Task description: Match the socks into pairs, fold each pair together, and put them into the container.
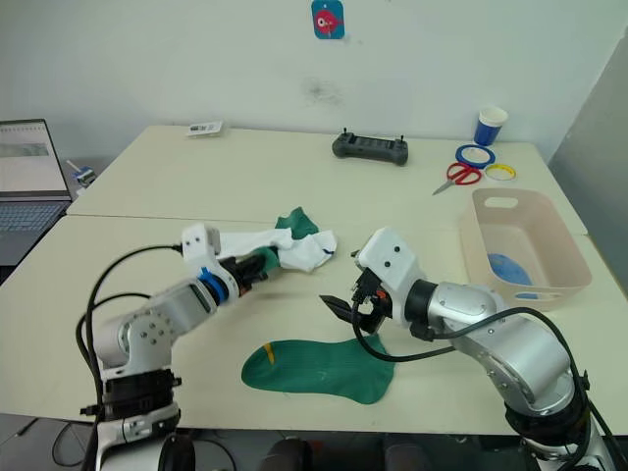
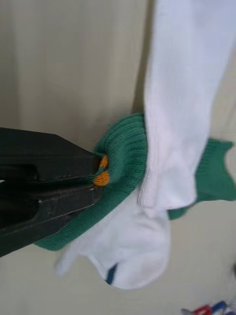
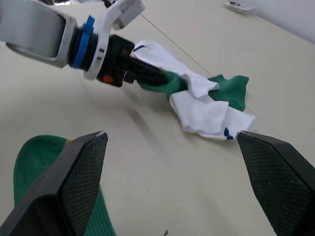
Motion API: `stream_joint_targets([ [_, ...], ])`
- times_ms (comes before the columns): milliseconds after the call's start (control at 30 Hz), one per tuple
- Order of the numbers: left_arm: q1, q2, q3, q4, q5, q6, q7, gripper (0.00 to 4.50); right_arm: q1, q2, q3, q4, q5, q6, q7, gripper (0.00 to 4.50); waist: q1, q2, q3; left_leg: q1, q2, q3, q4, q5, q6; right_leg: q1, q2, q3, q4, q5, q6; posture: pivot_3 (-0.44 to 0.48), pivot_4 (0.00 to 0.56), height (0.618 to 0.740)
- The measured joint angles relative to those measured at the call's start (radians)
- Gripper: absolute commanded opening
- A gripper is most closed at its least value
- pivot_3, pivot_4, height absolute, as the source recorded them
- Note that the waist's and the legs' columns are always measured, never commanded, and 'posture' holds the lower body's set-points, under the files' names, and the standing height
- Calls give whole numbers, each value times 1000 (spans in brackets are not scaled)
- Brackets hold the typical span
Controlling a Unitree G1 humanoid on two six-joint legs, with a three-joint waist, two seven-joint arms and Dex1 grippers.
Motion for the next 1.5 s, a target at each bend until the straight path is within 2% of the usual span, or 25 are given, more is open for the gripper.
stream_joint_targets([
  [400, -460, 150, -9, 266, 0, 49, -98, 44, 33, -2, -27, -20, 5, 17, -4, 4500, -3, -2, 1, -1, 0, 0, -1, 0, 0, -1, 0, 0, -1, 0, 0, 0, 150, 740],
  [633, -572, 160, -13, 361, 0, 76, -114, 44, 61, -5, -53, -45, 10, 38, -13, 4500, -4, -2, 2, -1, 0, 0, -1, 0, -1, -2, 0, -1, -1, 0, 0, 0, 150, 740],
  [800, -628, 161, 4, 343, -43, 152, -144, 44, 62, -4, -55, -52, 21, 43, -18, 4500, -5, -2, 2, -1, 0, 0, -1, 0, -1, -2, 0, 0, -1, 0, 0, 0, 150, 740],
  [933, -629, 161, 4, 290, -118, 252, -209, 44, 69, -2, -82, -56, 43, 49, -18, 4500, -5, -2, 2, -1, 0, 0, -1, 1, -2, -2, 0, -1, -1, 0, 0, 0, 150, 740],
  [1000, -619, 143, 18, 237, -196, 338, -244, 44, 79, -12, -118, -57, 51, 60, -18, 4500, -5, -2, 2, -1, 0, 0, -1, 1, -2, -1, -1, 0, 0, 0, 0, 0, 150, 740],
  [1200, -492, -62, 78, 85, -383, 548, -223, 44, 123, -68, -197, -69, 97, 111, -15, 4500, -1, -2, 2, -1, 0, 0, -1, 3, -5, -1, -1, 0, 0, 0, 1, 0, 150, 740],
  [1267, -430, -93, 74, 39, -419, 572, -210, 44, 147, -104, -218, -89, 117, 130, -13, 4500, -6, -2, 2, 0, 0, 0, -1, 3, -5, -1, -1, 0, 0, 0, 1, 0, 150, 740],
  [1400, -270, -41, 13, -3, -419, 571, -229, 44, 190, -149, -249, -100, 120, 151, -15, 4500, -13, -2, 2, 2, 1, 0, -2, 3, -5, -1, 1, 1, 1, 0, 0, 0, 150, 740],
  [1500, -98, 118, -107, -20, -355, 518, -318, 44, 213, -160, -253, -109, 121, 155, -19, 4500, -20, -1, 2, 2, 1, 0, -3, 3, -5, -1, 1, 1, 2, 0, 0, 0, 150, 740],
])
